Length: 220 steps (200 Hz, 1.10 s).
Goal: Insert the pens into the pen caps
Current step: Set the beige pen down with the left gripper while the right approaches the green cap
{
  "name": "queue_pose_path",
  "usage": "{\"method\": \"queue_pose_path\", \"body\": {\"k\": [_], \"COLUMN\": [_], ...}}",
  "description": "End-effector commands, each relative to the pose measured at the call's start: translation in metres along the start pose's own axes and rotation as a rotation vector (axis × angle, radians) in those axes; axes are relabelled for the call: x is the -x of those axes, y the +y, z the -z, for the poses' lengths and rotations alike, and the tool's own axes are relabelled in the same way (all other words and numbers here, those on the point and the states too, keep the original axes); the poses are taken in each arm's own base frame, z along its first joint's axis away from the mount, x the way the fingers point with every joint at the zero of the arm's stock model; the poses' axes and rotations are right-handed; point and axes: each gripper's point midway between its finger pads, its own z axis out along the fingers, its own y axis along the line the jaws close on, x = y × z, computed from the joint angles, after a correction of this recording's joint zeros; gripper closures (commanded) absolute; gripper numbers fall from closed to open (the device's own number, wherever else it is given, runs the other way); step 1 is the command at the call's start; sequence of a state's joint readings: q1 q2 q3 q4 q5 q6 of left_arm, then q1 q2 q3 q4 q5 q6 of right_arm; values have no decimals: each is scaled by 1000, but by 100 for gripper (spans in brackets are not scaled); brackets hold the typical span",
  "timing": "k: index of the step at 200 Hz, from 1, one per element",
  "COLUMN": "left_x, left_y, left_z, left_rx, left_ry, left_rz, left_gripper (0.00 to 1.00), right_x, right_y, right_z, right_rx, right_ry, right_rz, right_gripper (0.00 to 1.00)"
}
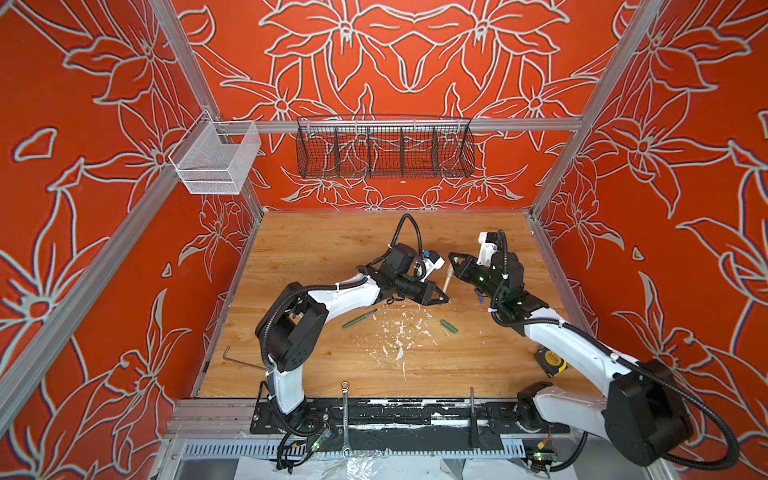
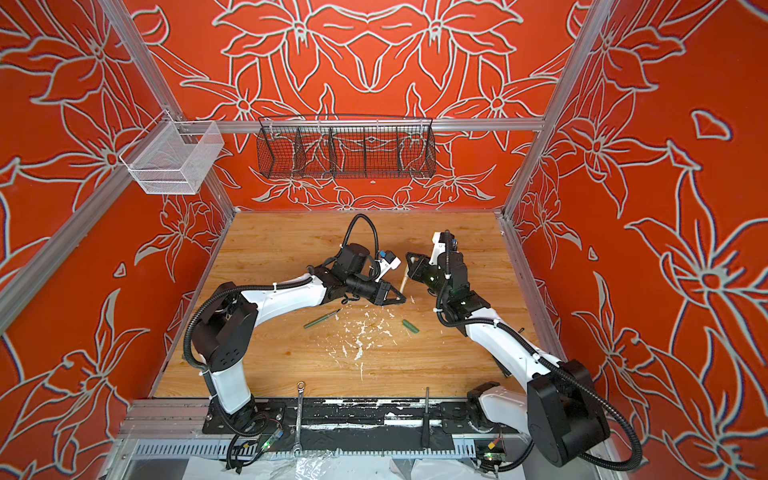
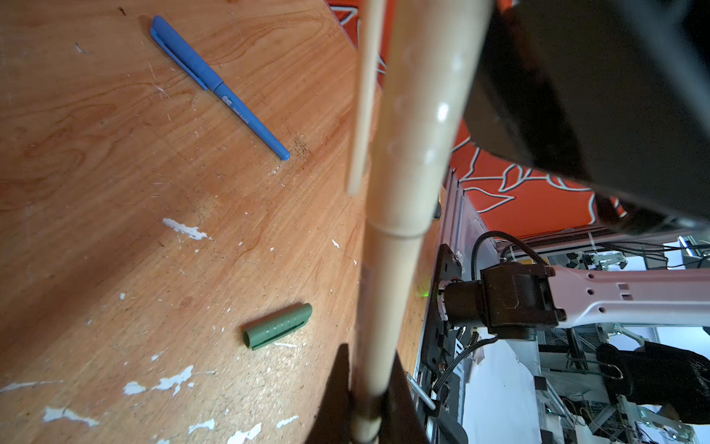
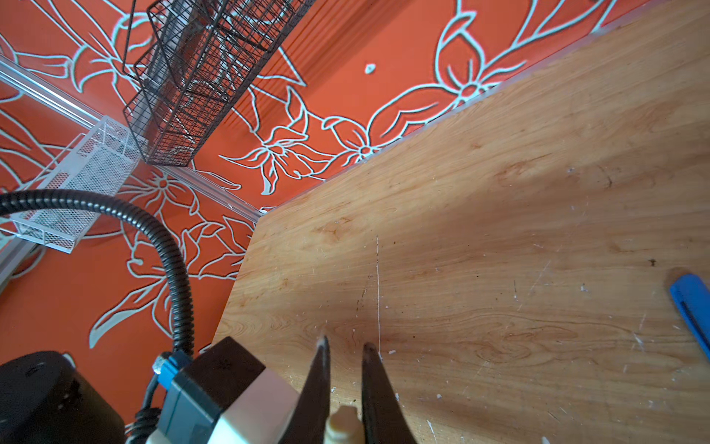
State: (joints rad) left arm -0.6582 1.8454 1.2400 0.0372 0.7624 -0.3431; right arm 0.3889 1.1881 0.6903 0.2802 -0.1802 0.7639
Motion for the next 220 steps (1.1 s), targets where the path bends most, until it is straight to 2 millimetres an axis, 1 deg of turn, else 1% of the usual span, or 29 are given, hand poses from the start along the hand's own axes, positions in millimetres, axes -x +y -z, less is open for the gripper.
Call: {"method": "queue_pose_path", "body": {"k": [1, 7, 14, 37, 53, 63, 69, 88, 102, 117, 121, 122, 125, 126, 128, 131, 152, 174, 184, 201, 220], "left_x": [140, 137, 132, 113, 96, 85, 78, 58, 50, 44, 42, 42, 39, 38, 37, 35, 10, -20, -33, -53, -74], "left_y": [43, 47, 46, 43, 40, 38, 37, 36, 34, 41, 41, 41, 42, 43, 43, 44, 51, 54, 57, 60, 64], "left_z": [77, 75, 70, 68, 68, 68, 68, 73, 79, 84, 85, 85, 85, 86, 87, 88, 104, 131, 145, 166, 181], "left_rx": [189, 195, 179, 182, 213, 232, 239, 267, 269, 317, 325, 327, 335, 339, 343, 357, 451, 577, 641, 716, 759], "left_ry": [-474, -457, -431, -409, -371, -345, -331, -306, -327, -332, -321, -319, -311, -309, -306, -303, -255, -200, -192, -200, -218], "left_rz": [-32, -16, -12, 3, 9, 9, 13, 34, 19, 49, 51, 50, 51, 52, 54, 58, 52, 50, 63, 89, 138], "left_gripper": [100, 100, 100, 100, 76, 61, 55, 46, 45, 42, 41, 38, 16, 11, 7, 5, 2, 0, 2, 3, 3], "right_x": [-121, -115, -107, -77, -59, -48, -41, -27, -22, -23, -23, -23, -23, -23, -24, -23, -25, -30, -37, -43, -50], "right_y": [-13, -14, -13, -7, -6, -9, -11, -12, -12, -12, -14, -15, -17, -18, -20, -24, -50, -62, -71, -91, -109], "right_z": [32, 34, 35, 35, 33, 31, 30, 22, 13, 1, -2, -3, -6, -6, -8, -10, -27, -45, -53, -66, -79], "right_rx": [-49, -64, -75, -80, -89, -105, -110, -120, -111, -97, -103, -104, -110, -113, -119, -131, -198, -210, -223, -281, -332], "right_ry": [480, 467, 449, 407, 394, 384, 377, 384, 399, 416, 419, 419, 423, 425, 430, 436, 534, 680, 740, 785, 826], "right_rz": [-35, -17, 3, 46, 71, 84, 92, 121, 124, 113, 116, 116, 119, 121, 126, 133, 179, 202, 209, 217, 226], "right_gripper": [100, 100, 100, 100, 100, 100, 100, 100, 100, 100, 100, 100, 100, 100, 100, 100, 100, 100, 100, 100, 100]}}
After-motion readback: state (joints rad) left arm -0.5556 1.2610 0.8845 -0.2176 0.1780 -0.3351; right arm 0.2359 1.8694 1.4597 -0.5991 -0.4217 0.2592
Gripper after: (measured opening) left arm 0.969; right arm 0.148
